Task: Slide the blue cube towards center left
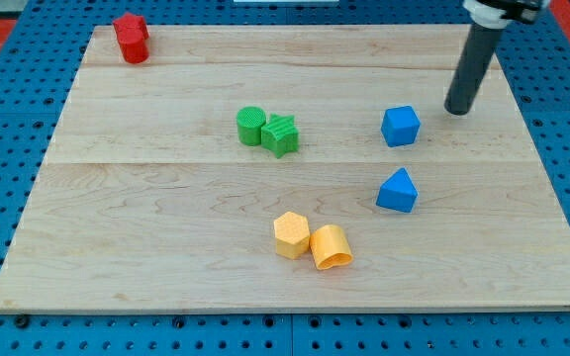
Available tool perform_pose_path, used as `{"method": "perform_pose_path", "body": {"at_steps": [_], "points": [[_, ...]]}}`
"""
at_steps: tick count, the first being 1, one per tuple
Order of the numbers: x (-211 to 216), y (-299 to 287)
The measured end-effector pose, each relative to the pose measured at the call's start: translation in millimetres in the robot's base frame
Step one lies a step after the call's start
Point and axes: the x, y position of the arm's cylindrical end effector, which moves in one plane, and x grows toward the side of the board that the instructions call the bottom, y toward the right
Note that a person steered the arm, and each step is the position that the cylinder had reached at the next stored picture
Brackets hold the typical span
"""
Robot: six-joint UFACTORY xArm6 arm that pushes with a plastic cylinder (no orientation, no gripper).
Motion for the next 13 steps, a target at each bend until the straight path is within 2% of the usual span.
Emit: {"method": "perform_pose_path", "body": {"at_steps": [1, 2, 3, 4, 5, 6, 8, 9, 10, 11, 12, 13], "points": [[23, 0], [37, -30], [26, -118], [14, -127], [14, -103], [15, -106], [-49, -136], [-70, -129], [-29, -52], [49, -63], [41, -152], [-17, -187]]}}
